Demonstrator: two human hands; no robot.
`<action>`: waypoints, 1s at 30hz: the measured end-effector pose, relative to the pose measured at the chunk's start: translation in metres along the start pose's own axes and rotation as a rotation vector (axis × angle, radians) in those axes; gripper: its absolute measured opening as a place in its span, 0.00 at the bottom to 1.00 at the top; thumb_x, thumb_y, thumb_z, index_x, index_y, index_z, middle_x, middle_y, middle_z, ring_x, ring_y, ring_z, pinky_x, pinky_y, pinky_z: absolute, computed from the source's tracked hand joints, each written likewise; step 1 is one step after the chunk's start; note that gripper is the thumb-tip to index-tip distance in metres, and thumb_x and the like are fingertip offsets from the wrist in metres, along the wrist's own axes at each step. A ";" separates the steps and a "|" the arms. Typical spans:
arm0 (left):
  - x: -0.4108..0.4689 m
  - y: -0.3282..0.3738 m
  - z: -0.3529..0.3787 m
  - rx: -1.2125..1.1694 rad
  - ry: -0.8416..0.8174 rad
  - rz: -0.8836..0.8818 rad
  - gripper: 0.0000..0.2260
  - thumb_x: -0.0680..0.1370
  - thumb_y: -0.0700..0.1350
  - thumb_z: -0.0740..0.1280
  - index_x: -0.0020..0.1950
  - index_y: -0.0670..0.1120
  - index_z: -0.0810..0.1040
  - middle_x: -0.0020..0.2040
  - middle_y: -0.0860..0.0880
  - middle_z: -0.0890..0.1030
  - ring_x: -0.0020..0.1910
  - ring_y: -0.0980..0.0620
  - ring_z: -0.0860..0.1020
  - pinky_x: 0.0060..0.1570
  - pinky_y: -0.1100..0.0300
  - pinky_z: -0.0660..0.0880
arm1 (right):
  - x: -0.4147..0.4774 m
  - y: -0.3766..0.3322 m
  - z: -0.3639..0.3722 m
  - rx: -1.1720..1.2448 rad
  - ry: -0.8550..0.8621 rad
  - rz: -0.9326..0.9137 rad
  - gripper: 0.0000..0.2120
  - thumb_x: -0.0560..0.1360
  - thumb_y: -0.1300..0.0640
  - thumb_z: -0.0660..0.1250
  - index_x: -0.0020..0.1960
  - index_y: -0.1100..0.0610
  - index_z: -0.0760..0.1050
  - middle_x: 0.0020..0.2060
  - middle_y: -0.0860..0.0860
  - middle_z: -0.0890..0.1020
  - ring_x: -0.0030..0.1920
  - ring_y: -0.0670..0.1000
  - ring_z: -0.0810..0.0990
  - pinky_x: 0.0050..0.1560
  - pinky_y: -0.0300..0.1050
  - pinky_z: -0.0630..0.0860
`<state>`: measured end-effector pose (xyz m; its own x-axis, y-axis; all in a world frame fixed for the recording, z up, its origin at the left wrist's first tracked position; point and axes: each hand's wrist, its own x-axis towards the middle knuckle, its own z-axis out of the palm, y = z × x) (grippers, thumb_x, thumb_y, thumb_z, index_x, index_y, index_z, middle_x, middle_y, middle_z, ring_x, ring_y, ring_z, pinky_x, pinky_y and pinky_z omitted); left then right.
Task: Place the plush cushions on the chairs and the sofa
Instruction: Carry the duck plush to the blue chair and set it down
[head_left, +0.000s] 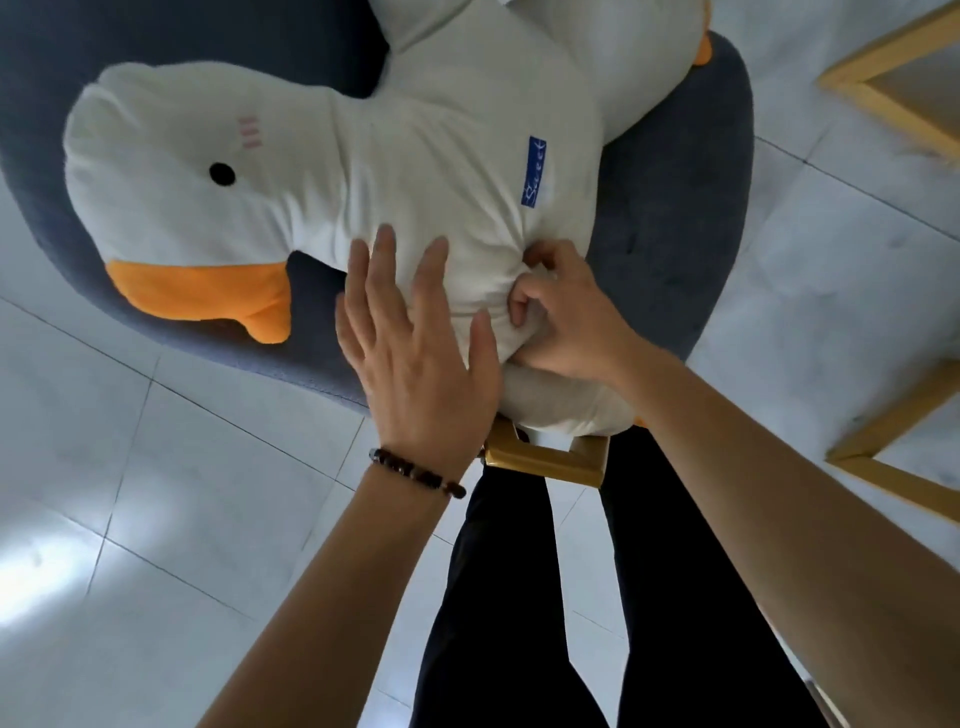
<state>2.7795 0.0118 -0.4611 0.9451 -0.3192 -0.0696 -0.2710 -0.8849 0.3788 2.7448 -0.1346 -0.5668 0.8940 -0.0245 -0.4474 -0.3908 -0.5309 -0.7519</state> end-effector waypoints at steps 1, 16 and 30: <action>0.013 0.006 0.003 0.021 0.040 0.126 0.23 0.77 0.42 0.68 0.72 0.43 0.73 0.76 0.38 0.68 0.77 0.36 0.63 0.72 0.36 0.62 | -0.002 0.003 -0.006 0.037 -0.036 0.012 0.16 0.65 0.60 0.78 0.45 0.47 0.74 0.66 0.50 0.66 0.67 0.53 0.68 0.62 0.40 0.67; 0.118 -0.002 0.011 0.668 -0.054 0.228 0.22 0.83 0.55 0.54 0.77 0.55 0.63 0.69 0.35 0.69 0.68 0.32 0.67 0.67 0.36 0.59 | 0.032 0.017 0.013 0.689 0.138 0.321 0.31 0.85 0.44 0.55 0.82 0.43 0.44 0.80 0.50 0.61 0.78 0.50 0.61 0.74 0.39 0.56; 0.027 -0.039 0.051 0.616 -0.068 0.426 0.35 0.81 0.66 0.58 0.80 0.44 0.61 0.79 0.33 0.57 0.79 0.34 0.56 0.76 0.36 0.40 | 0.139 -0.015 -0.059 -0.235 0.528 -0.077 0.36 0.79 0.33 0.49 0.78 0.54 0.64 0.76 0.59 0.67 0.77 0.61 0.63 0.77 0.61 0.56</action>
<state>2.8063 0.0206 -0.5246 0.7274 -0.6794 -0.0969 -0.6830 -0.7030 -0.1983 2.8877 -0.1801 -0.5894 0.9297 -0.3652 -0.0484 -0.3152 -0.7204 -0.6177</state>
